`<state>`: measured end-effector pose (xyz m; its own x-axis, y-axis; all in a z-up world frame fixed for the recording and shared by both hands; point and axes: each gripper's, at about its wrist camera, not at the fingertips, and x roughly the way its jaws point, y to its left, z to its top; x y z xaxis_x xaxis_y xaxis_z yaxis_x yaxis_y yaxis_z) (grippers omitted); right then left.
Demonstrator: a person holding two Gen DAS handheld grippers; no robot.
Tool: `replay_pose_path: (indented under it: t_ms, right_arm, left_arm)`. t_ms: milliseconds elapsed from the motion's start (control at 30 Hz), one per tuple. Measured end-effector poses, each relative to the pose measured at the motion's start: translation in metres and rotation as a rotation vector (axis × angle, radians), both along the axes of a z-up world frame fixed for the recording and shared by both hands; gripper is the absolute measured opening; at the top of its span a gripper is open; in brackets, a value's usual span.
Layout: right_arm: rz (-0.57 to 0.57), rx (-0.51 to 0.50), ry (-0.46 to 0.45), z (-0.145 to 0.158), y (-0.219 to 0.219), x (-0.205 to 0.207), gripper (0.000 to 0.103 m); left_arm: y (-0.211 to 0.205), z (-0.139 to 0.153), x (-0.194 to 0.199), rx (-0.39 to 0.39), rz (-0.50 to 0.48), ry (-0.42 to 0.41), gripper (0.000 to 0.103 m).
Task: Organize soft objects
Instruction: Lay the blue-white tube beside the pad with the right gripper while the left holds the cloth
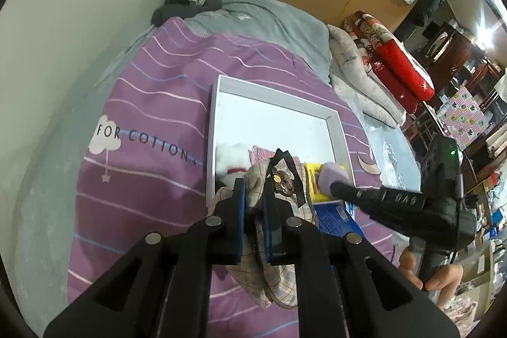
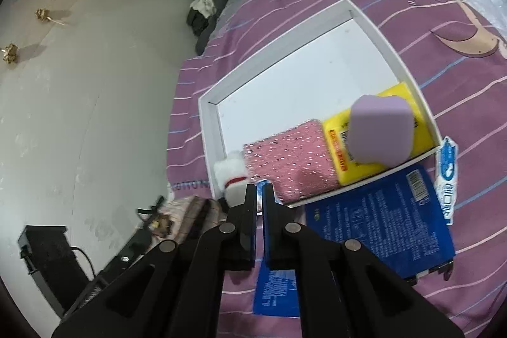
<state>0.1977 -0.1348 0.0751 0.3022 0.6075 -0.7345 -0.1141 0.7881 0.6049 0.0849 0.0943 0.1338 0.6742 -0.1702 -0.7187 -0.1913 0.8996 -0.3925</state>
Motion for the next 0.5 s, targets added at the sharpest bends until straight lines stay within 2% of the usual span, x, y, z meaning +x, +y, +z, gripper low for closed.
replay_pose_path:
  t_ms: [100,167,200,300,500]
  right_arm:
    - [0.003,0.008,0.053,-0.014,0.0,0.002,0.004]
    - [0.031,-0.04,0.065,-0.02,0.008,0.002,0.005]
    - [0.051,-0.067,0.061,-0.021,0.014,0.001,0.009]
    - [0.107,-0.16,0.031,-0.024,0.031,-0.004,0.031]
    - [0.191,-0.19,0.075,-0.036,0.049,-0.01,0.032]
  left_arm:
    - [-0.001,-0.007,0.007,0.036,0.018,0.039,0.011]
    - [-0.003,-0.013,0.012,0.065,0.03,0.073,0.011]
    - [-0.004,-0.016,0.013,0.067,0.035,0.083,0.011]
    - [-0.007,-0.019,0.017,0.065,0.032,0.097,0.011]
    - [-0.014,-0.02,0.021,0.086,0.021,0.112,0.011]
